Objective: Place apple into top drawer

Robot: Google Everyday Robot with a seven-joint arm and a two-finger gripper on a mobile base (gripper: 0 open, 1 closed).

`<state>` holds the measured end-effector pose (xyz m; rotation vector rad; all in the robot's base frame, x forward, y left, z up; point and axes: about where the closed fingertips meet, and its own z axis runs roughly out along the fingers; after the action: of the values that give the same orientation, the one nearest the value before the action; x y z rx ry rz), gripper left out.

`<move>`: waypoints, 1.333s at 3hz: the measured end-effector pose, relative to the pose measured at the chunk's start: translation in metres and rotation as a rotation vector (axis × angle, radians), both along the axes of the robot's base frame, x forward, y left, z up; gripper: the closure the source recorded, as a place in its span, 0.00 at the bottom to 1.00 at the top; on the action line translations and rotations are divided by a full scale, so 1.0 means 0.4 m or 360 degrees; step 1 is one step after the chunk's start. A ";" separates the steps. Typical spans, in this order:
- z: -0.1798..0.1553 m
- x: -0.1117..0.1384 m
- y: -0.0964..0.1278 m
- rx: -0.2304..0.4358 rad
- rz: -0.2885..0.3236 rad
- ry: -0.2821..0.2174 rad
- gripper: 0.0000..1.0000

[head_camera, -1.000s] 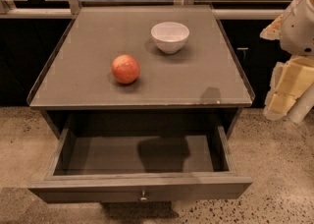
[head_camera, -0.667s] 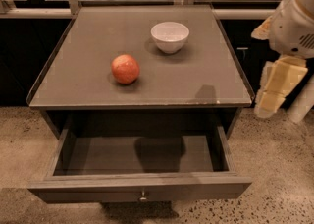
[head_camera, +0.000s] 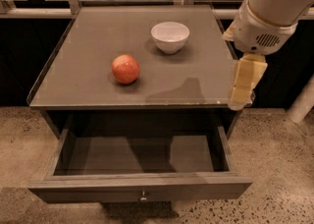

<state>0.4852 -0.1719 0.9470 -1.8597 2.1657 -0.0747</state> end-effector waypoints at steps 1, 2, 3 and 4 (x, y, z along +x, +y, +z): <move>0.000 0.001 0.001 -0.0003 0.0002 -0.0001 0.00; -0.009 0.024 0.008 0.0061 -0.0035 -0.0033 0.00; -0.037 0.091 0.087 0.0175 0.0035 -0.0035 0.00; -0.077 0.155 0.215 0.0323 0.0186 -0.0002 0.00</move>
Offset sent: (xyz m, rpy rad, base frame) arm 0.0227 0.0045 -0.0085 0.1009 -0.0458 -0.0614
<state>0.5471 -0.0858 0.9161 -1.8627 1.9767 0.1614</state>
